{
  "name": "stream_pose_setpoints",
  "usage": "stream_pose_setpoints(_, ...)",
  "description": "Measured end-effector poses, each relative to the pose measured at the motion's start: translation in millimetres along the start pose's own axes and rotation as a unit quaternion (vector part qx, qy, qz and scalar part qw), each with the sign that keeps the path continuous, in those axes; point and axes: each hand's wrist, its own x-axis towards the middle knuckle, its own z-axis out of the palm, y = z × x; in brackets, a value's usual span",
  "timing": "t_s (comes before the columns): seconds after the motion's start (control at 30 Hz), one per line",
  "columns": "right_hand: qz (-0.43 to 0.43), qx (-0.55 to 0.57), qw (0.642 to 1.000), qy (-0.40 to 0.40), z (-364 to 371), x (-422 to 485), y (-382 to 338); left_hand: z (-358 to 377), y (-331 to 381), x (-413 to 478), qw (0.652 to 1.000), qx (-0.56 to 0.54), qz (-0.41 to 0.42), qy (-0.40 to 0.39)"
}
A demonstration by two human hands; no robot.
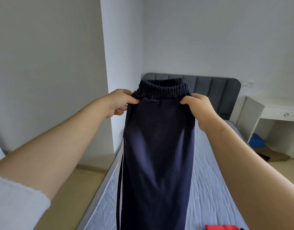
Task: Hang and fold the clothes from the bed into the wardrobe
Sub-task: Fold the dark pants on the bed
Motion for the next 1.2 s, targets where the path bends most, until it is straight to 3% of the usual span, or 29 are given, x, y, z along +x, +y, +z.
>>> stream_pose_setpoints(0.1,0.021,-0.081,0.996,0.006,2.5,7.3,20.1,16.1,-12.6,4.9,0.999,0.011,-0.047,0.014)
stream_pose_setpoints(0.27,0.030,-0.150,0.988,0.003,7.5,13.7,31.2,40.5,-24.7,13.7,0.995,-0.080,-0.061,0.012)
stream_pose_setpoints(0.4,-0.037,-0.044,0.997,0.055,8.0,13.3,18.0,40.4,-8.5,20.0,0.992,-0.100,0.056,0.058)
stream_pose_setpoints(0.57,-0.163,-0.031,0.980,0.114,-0.5,5.7,-11.6,26.7,22.4,8.7,0.960,-0.155,0.216,0.085)
stream_pose_setpoints(0.73,-0.197,-0.017,0.973,0.117,-4.2,-13.6,-21.9,15.8,28.0,-14.8,0.950,-0.156,0.265,0.063)
stream_pose_setpoints(0.93,-0.163,-0.037,0.982,0.090,-0.9,-49.7,5.8,24.1,-7.0,-50.7,0.966,-0.144,0.202,0.070)
stream_pose_setpoints(1.2,-0.026,-0.129,0.991,0.020,3.1,-93.8,129.6,66.2,-126.5,-84.0,0.993,-0.081,0.058,0.058)
